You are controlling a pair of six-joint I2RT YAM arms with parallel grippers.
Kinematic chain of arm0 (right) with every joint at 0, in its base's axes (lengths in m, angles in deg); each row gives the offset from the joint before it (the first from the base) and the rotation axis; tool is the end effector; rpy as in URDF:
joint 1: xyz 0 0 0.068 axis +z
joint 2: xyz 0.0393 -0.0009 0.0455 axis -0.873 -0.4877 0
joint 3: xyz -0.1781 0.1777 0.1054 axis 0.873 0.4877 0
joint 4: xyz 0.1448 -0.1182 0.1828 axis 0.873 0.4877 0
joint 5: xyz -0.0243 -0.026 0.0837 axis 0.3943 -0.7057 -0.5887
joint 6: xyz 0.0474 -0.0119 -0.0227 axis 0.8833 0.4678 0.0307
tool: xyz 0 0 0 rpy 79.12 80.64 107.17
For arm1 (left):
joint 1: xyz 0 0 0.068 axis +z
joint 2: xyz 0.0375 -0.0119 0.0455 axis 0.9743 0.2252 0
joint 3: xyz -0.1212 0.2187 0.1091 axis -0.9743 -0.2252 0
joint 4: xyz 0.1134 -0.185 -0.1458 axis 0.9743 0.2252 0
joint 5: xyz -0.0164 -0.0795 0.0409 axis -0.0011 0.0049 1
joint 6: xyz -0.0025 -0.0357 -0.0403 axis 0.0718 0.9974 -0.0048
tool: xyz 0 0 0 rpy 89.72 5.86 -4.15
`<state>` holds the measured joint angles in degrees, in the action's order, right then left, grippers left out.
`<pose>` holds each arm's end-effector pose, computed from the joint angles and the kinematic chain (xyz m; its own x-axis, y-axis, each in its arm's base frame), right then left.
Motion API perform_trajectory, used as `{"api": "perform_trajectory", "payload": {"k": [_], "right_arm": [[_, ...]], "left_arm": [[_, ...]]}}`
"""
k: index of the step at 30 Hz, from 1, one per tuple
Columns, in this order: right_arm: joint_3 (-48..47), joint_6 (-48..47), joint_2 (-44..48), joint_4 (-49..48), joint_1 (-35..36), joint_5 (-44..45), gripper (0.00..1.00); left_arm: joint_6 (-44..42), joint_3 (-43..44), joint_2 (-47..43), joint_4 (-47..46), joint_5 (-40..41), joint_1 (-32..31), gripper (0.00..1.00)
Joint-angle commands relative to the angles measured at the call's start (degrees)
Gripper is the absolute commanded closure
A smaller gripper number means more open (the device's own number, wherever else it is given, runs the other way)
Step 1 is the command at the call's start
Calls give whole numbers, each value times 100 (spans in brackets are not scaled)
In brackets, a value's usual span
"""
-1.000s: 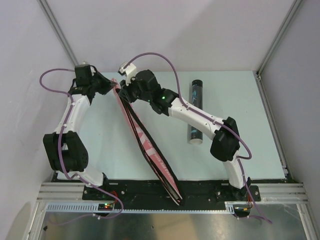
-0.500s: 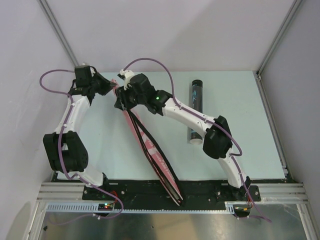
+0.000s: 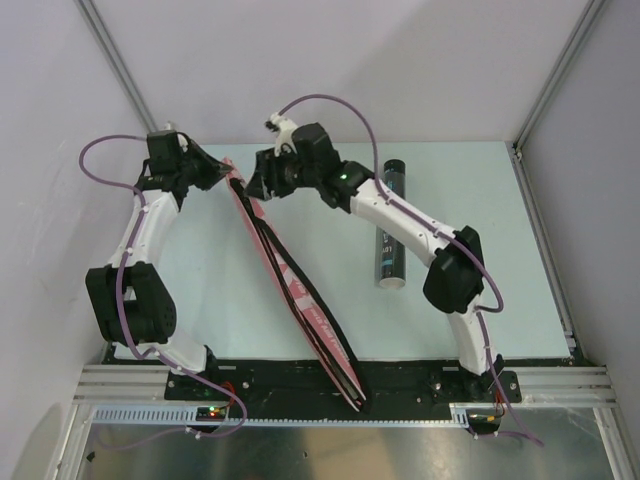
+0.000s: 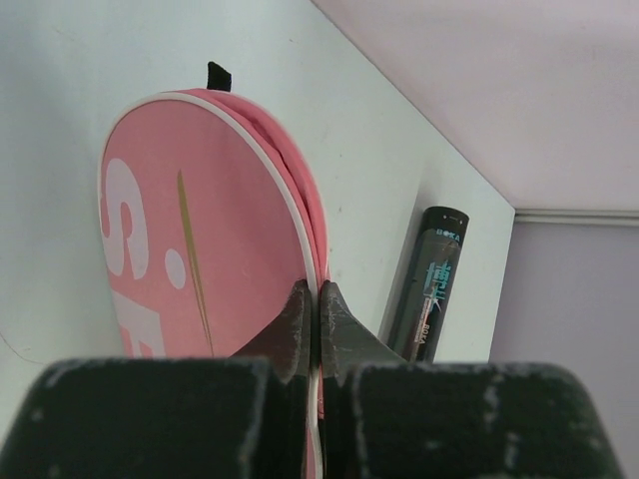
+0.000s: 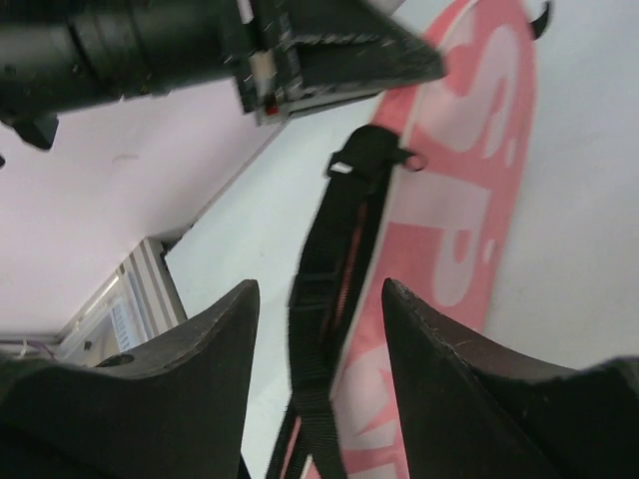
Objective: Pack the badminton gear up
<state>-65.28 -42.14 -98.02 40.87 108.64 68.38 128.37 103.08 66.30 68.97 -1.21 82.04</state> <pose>0.3300 0.3818 0.3620 -0.5365 -0.0896 -0.8391 -0.7682 0.4635 0.4417 0.3665 0.0211 0.3270 -0.5041 -0.7103 -0.4913 -0.2372 0.6608 -0.7120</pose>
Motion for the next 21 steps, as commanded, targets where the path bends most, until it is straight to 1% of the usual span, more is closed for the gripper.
{"api": "perform_trajectory", "payload": {"k": [1, 7, 11, 21], "right_arm": [[257, 359, 380, -733, -306, -250, 45], [17, 712, -33, -1106, -586, -531, 49], [-119, 1123, -346, -1432, -679, -829, 52], [-155, 1876, -881, -2206, -682, -1290, 53]], "left_arm": [[-342, -97, -80, -157, -327, 37, 100], [-412, -126, -119, -311, -513, 32, 100], [-370, -182, -120, -447, -610, 39, 100], [-184, -392, -81, -946, -1089, 36, 100]]}}
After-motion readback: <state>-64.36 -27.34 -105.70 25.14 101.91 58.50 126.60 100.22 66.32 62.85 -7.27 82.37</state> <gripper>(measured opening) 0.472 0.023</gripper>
